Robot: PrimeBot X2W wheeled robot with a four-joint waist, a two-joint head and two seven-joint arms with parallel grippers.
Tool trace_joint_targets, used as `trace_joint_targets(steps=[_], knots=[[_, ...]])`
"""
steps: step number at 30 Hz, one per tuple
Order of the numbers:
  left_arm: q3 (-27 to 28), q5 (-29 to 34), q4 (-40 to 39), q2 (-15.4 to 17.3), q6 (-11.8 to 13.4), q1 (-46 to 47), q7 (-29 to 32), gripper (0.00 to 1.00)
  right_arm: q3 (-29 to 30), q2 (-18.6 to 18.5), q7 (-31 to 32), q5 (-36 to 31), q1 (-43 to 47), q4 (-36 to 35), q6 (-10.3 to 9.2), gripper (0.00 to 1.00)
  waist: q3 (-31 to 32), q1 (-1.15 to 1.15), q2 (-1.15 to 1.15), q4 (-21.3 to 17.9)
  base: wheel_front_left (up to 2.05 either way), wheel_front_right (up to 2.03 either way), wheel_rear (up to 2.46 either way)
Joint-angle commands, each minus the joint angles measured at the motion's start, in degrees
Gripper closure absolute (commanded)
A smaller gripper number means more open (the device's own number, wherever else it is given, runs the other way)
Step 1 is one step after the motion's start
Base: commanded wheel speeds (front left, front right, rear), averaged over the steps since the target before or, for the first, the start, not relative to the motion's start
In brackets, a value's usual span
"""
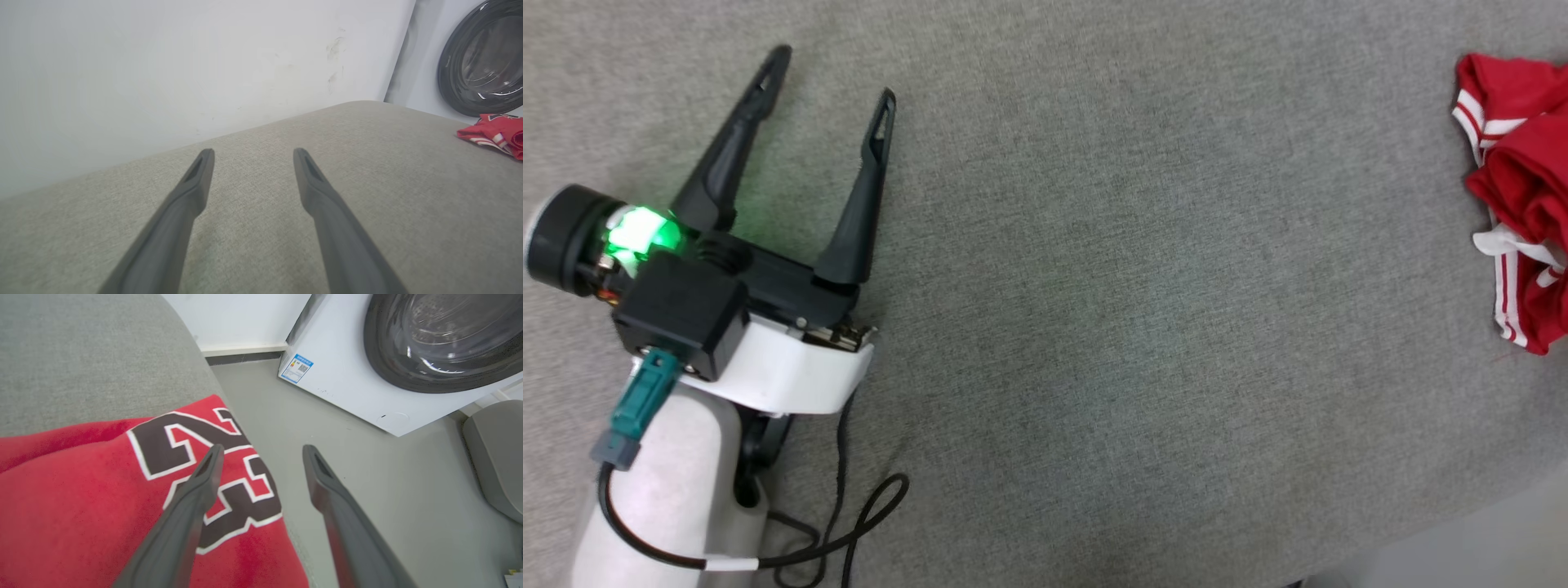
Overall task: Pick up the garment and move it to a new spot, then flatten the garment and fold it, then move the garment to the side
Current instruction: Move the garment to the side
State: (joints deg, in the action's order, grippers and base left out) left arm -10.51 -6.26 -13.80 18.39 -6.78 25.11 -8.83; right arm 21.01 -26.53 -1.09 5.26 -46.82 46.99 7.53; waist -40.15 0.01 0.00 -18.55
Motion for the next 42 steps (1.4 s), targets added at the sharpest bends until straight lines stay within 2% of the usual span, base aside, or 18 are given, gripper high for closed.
trace_joint_targets(steps=[1, 8, 11, 15, 23, 32, 38, 42], knots=[[-0.2, -0.16, 0.46, -0.27, 0.24, -0.63, -0.56, 0.0, 0.91, -0.87, -1.58, -1.18, -0.93, 0.44, -0.09, 0.0, 1.43, -0.01, 0.0, 0.54, 0.0, 0.0, 0.0], [-0.72, -1.65, 5.23, -2.47, 1.86, -4.07, -3.22, 0.0, 5.35, -2.09, -10.72, -5.4, 1.36, 3.27, -0.09, 0.0, 8.51, -0.01, 0.0, 3.04, 0.0, 0.0, 0.0], [-0.63, -2.29, 7.78, -3.65, 2.76, -6.1, -4.33, 0.0, 4.45, -2.26, -12.8, -4.27, 3.39, 3.05, -0.09, 0.0, 12.2, -0.01, 0.0, 4.18, 0.0, 0.0, 0.0], [-0.16, -3.6, 10.69, -5.25, 3.89, -8.91, -5.4, 0.0, 2.15, -0.32, -13.81, -2.09, 8.01, 0.14, -0.09, 0.0, 16.34, -0.01, 0.0, 5.63, 0.0, 0.0, 0.0], [1.31, -5.05, 13.87, -7.21, 5.81, -14.07, -6.25, 0.0, -3.29, 6.76, -14.03, 1.12, 20.08, -12.75, -0.09, 0.0, 22.91, -0.01, 0.0, 7.96, 0.0, 0.0, 0.0], [2.57, -5.81, 16.51, -8.72, 6.19, -18.24, -6.45, 0.0, -7.9, 16.82, -11.18, 0.63, 33.9, -29.55, -0.08, 0.0, 28.9, -0.01, 0.0, 11.06, 0.0, 0.0, 0.0], [3.97, -6.04, 17.45, -9.83, 6.51, -21.32, -6.39, 0.0, -11.82, 20.71, -7.74, 1.24, 40.52, -38.88, -0.08, 0.0, 32.31, -0.01, 0.0, 13.47, 0.0, 0.0, 0.0], [4.78, -5.82, 18.49, -10.15, 6.36, -22.92, -6.35, 0.0, -14.85, 22.01, -6.29, 1.19, 44.34, -44.18, -0.08, 0.0, 34.36, -0.01, 0.0, 15.38, 0.0, 0.0, 0.0]])
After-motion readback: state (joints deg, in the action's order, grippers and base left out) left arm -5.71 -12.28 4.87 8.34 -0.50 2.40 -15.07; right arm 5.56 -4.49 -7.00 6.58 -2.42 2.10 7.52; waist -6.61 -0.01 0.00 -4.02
